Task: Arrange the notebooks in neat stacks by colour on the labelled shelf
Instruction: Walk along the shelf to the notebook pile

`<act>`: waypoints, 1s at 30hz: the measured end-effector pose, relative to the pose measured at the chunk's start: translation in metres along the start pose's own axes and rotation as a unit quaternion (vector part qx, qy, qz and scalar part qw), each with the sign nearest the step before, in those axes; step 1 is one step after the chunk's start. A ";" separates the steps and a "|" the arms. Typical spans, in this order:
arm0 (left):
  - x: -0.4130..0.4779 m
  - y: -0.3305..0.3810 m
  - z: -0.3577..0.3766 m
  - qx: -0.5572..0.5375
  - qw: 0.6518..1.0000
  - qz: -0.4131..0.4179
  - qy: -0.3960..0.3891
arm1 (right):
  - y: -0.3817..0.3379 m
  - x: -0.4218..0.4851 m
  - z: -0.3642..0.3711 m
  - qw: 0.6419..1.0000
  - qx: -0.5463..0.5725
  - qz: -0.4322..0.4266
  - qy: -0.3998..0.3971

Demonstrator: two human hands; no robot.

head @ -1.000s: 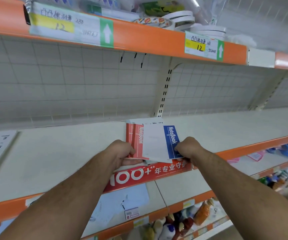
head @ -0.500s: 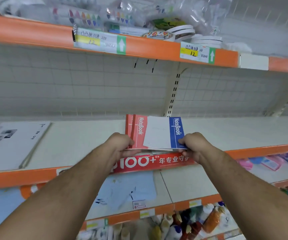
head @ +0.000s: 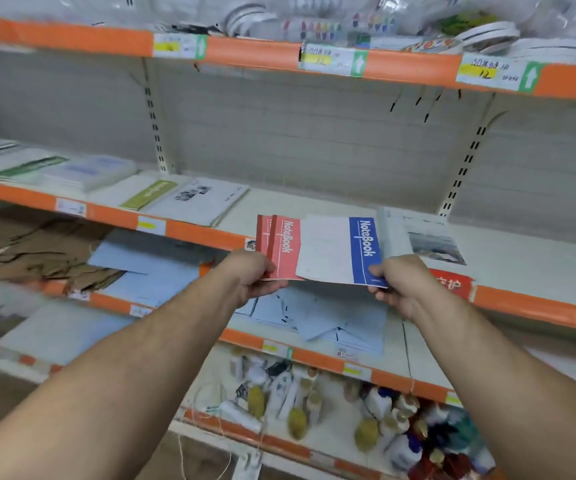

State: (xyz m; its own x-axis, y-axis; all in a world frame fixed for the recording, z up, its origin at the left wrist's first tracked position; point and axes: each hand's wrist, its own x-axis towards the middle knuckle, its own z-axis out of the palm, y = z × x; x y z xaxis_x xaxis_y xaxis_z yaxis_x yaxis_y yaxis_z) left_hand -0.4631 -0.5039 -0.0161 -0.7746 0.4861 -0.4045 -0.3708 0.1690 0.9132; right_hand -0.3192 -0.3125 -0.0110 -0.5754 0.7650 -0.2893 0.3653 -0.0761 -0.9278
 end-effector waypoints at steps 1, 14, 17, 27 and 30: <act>-0.008 -0.003 -0.012 0.002 1.000 0.003 0.015 | 0.000 -0.004 0.009 1.000 -0.001 0.000 -0.011; -0.042 -0.011 -0.166 -0.026 0.990 0.017 0.135 | -0.037 -0.039 0.153 0.989 -0.055 -0.043 -0.127; -0.037 -0.007 -0.209 -0.029 0.988 0.012 0.149 | -0.049 -0.044 0.199 0.987 -0.061 -0.047 -0.138; -0.011 0.010 -0.369 -0.043 0.983 0.016 0.178 | -0.084 -0.059 0.362 0.984 -0.075 -0.043 -0.158; -0.009 0.013 -0.417 -0.054 0.980 0.017 0.189 | -0.097 -0.071 0.412 0.980 -0.080 -0.058 -0.174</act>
State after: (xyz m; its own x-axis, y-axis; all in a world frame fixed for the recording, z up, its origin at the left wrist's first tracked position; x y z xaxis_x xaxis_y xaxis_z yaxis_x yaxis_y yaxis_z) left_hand -0.6745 -0.8632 -0.0211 -0.9146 0.1348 -0.3813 -0.3771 0.0563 0.9245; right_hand -0.6157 -0.6229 0.0019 -0.8250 0.4953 -0.2720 0.3756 0.1209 -0.9189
